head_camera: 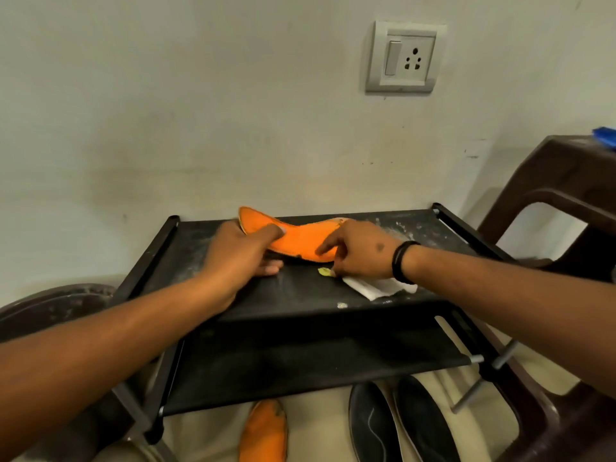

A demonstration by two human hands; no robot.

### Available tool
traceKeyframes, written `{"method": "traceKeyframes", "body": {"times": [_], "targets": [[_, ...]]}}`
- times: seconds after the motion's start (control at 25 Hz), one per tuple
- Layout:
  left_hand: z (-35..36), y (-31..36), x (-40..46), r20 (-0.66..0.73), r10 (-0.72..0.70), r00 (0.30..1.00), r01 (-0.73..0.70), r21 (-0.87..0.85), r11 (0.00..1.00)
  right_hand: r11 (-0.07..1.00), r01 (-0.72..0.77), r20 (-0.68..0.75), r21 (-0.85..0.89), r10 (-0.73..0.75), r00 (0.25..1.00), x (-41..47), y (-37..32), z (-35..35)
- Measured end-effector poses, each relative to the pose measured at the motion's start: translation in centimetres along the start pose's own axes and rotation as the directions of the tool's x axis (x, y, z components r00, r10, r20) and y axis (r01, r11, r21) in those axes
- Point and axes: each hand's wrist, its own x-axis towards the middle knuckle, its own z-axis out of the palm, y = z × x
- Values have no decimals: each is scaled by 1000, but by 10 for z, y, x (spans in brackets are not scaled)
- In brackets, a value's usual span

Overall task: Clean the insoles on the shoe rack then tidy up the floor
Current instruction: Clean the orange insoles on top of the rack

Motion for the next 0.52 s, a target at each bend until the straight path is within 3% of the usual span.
{"method": "traceKeyframes", "body": {"times": [0.12, 0.28, 0.4, 0.48, 0.52], "targets": [[-26, 8, 15, -86, 42, 995, -25, 195, 981, 998, 45, 112, -52, -39, 993, 2, 1, 2], [-40, 13, 17, 122, -91, 988, 47, 321, 946, 996, 78, 55, -53, -75, 996, 7, 4, 3], [-25, 7, 7, 201, -99, 975, 46, 251, 967, 992, 106, -51, -68, -110, 993, 9, 10, -3], [-15, 1, 5, 246, 4, 969, -95, 359, 929, 990, 125, -146, -61, -132, 980, 12, 12, -8], [-13, -2, 7, 273, 107, 956, -240, 518, 821, 990, 130, -194, -56, -138, 971, 13, 13, -9]]}}
